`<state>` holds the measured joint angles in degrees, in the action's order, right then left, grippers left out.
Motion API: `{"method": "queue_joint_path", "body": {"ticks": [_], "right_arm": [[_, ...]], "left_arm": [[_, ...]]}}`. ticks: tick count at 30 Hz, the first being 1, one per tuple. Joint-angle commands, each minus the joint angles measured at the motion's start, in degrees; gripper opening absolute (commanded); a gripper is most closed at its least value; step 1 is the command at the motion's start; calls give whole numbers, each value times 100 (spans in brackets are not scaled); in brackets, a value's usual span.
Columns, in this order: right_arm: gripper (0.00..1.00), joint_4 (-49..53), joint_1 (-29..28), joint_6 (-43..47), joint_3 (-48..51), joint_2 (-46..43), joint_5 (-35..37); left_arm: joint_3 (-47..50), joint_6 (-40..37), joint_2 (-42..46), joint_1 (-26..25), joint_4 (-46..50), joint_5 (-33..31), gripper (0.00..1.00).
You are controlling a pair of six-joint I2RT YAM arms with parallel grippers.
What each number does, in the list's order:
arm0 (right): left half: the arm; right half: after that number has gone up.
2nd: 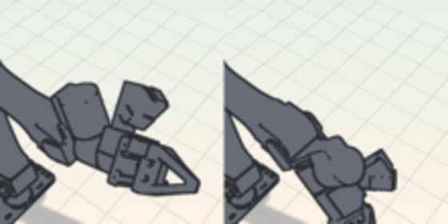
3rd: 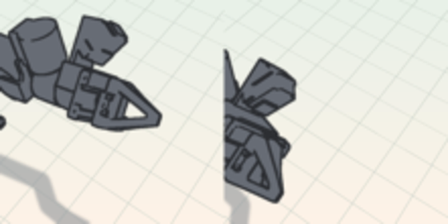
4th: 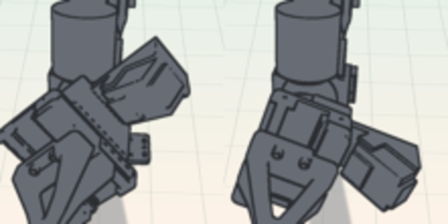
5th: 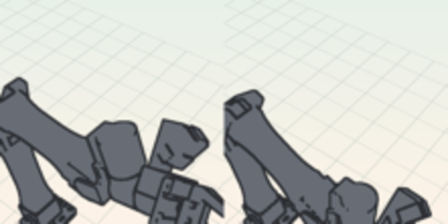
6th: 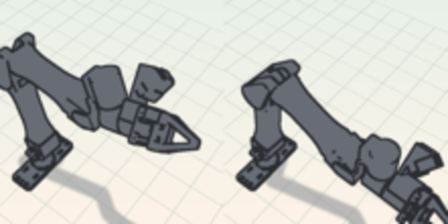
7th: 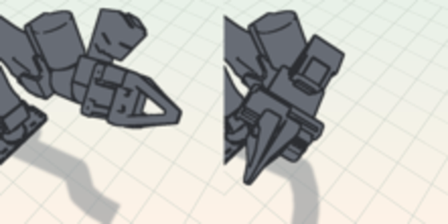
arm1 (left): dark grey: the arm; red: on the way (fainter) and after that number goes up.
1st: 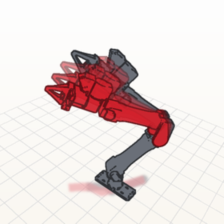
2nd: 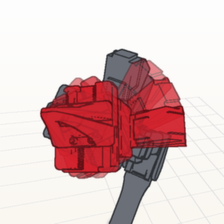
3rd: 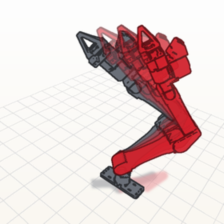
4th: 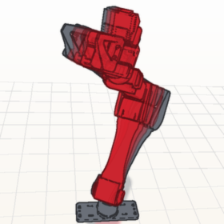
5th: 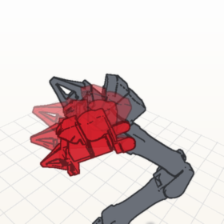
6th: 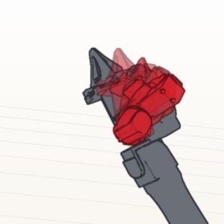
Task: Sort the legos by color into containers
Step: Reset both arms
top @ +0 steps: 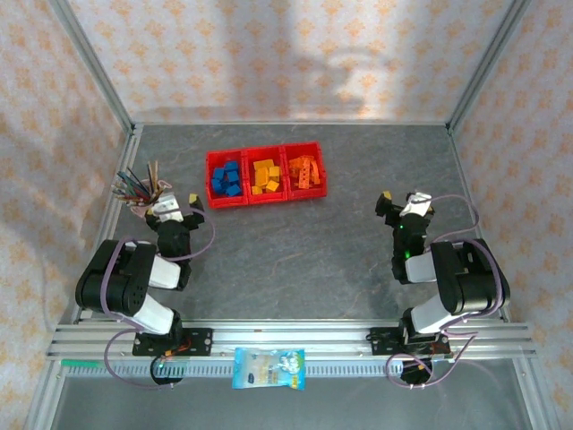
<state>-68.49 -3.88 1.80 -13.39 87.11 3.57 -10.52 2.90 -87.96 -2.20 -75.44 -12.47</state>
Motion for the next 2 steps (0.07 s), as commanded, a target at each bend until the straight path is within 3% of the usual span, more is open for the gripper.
{"method": "queue_joint_path", "body": {"ticks": [1, 2], "right_arm": [[100, -194, 80, 66, 4, -4, -124], [100, -225, 80, 70, 24, -19, -113]], "left_arm": [[-86, -30, -1, 35, -208, -119, 100], [-69, -49, -21, 37, -269, -123, 99]]}}
